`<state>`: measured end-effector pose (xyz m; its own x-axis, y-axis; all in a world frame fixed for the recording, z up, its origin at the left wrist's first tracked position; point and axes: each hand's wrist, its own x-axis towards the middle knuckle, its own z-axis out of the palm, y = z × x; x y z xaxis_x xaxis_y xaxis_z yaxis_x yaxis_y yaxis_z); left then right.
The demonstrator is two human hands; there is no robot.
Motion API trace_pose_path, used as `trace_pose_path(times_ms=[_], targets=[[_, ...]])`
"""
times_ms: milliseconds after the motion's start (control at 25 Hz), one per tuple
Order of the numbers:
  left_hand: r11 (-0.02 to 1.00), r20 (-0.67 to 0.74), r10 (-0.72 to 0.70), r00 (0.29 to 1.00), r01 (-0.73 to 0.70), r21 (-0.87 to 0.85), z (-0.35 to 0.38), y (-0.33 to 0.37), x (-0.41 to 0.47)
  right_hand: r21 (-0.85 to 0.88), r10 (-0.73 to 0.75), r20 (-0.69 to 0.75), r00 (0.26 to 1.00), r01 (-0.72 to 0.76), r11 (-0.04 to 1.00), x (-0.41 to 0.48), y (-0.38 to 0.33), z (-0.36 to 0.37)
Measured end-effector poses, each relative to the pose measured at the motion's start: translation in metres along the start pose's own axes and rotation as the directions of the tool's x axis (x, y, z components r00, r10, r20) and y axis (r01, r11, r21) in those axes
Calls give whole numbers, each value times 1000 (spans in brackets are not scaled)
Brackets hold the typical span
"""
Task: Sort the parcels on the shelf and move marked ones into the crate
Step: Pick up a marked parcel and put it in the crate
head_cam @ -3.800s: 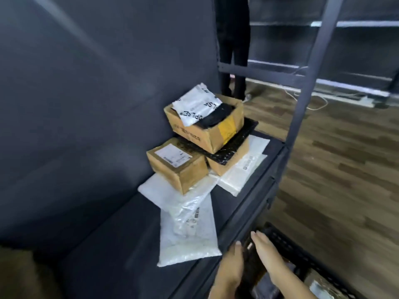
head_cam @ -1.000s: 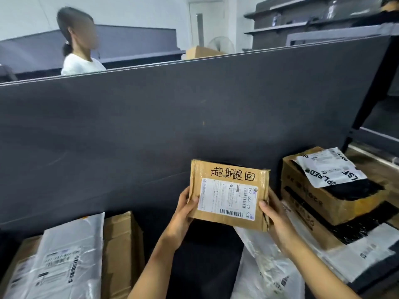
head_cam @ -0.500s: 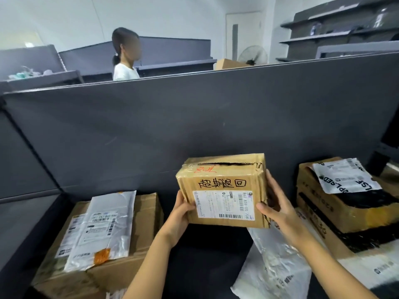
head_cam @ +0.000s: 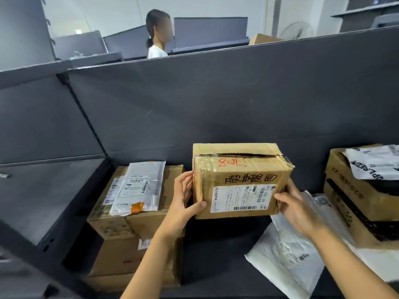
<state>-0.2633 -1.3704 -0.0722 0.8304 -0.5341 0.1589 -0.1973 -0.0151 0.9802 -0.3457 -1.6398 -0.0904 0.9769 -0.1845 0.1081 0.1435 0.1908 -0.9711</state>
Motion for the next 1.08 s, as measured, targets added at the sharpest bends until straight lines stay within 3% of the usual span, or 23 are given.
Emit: trace_pose_path(times_ms=[120,240,320,440,520,800,920,1080], targets=[[1000,-17,-25,1000,25,-2,1,-1,-8,-34,11,-14,1000,-12,999,-7,-9,3],[990,-6,-140,990,140,25,-2,-7,-2,-139,69,-80,994,-80,987,1,-23,13],[965,5,-260,966,259,47,-6,-7,7,-208,225,-166,960,-257,944,10,-31,18],[893,-6,-445,895,445,75,-13,-8,6,-211,506,-169,846,-533,819,11,-34,24],[840,1,-539,843,537,82,-19,-10,3,-176,572,-179,801,-598,782,6,-29,26],[809,72,-585,808,575,117,-19,-27,16,-37,584,-268,766,-614,789,-29,2,32],[810,107,-566,817,529,252,4,-43,23,52,558,-342,756,-578,814,-59,13,22],[861,280,-494,823,420,286,50,-69,25,139,480,-493,726,-478,867,-119,24,8]])
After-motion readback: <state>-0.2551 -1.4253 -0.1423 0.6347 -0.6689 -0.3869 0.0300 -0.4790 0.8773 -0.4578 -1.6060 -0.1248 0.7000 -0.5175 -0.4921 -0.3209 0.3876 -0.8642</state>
